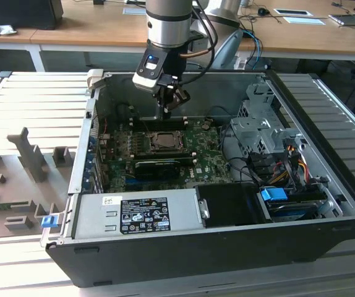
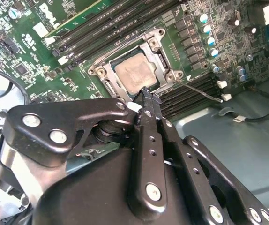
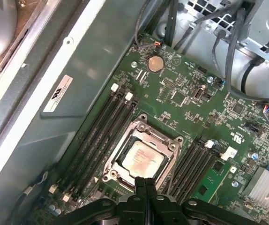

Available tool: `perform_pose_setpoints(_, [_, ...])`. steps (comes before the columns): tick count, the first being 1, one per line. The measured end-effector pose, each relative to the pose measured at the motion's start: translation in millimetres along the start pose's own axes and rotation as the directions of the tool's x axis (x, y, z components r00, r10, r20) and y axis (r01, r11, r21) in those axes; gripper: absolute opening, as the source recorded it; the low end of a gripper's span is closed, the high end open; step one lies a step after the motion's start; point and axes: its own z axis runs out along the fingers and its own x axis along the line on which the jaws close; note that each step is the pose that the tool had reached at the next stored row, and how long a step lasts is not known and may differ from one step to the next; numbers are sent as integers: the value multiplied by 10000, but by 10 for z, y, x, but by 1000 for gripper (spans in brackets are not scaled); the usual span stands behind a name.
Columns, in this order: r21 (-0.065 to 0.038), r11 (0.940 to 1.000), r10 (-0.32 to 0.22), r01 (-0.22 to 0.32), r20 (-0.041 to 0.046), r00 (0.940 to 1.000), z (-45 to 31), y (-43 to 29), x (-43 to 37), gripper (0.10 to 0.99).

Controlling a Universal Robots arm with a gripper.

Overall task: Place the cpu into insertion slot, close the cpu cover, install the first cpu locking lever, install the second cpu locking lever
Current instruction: 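Install the first cpu locking lever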

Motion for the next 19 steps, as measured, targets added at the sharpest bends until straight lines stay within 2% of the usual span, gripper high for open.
perform_pose_setpoints(2, [0,10000,-97,97,-1,10000,0,0,0,106])
perform_pose_setpoints(5, [1,9980,-633,633,-8,9980,0,0,-1,106])
perform_pose_setpoints(12, [2,9929,-1187,1187,-15,9929,0,0,-1,106])
perform_pose_setpoints(19, [2,9840,-1783,1783,-24,9840,0,0,-1,106])
